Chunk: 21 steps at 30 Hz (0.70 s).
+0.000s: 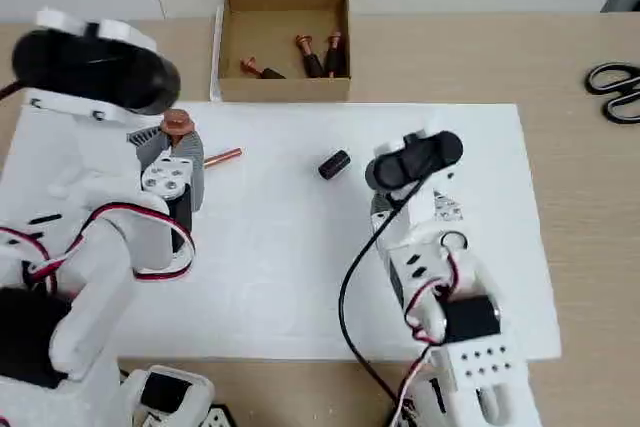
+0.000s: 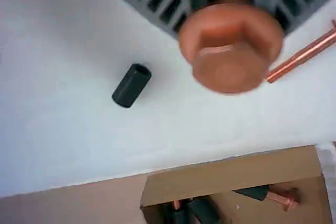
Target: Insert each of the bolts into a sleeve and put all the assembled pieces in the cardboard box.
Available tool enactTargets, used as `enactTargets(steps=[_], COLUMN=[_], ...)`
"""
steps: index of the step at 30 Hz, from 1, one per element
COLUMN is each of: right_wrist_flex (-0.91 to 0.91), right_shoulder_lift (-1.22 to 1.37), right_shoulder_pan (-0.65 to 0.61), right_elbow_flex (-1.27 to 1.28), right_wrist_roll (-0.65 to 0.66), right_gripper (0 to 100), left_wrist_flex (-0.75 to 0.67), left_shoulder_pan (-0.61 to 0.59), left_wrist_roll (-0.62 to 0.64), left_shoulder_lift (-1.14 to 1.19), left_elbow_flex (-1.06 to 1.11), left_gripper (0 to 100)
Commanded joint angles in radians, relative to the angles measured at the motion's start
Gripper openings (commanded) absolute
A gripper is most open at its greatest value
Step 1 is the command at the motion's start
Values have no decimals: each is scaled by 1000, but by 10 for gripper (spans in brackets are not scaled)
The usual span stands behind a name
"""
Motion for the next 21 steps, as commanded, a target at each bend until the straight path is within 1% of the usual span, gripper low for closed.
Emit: enactTargets(steps=[1,3,6,10,14,18,21], right_wrist_flex=[-99,-140,-182,-223,-226,-226,-223], right_shoulder_lift=[-110,-162,-222,-275,-308,-338,-369], right_shoulder_pan=[-4,-5,-50,-110,-116,-117,-117], right_elbow_flex=[72,130,209,273,301,330,344], right_wrist_roll=[6,6,6,6,5,0,-89], right_gripper=[5,5,4,4,4,4,4], left_wrist_flex=[-77,-107,-164,-224,-218,-232,-269], left_shoulder_pan=[6,6,6,46,135,175,172], left_wrist_roll=[51,95,167,169,167,164,152], left_shoulder_lift=[-31,-38,-46,-49,-51,-51,-54], left_elbow_flex=[70,127,185,231,249,263,275], left_gripper=[6,6,6,6,6,6,6])
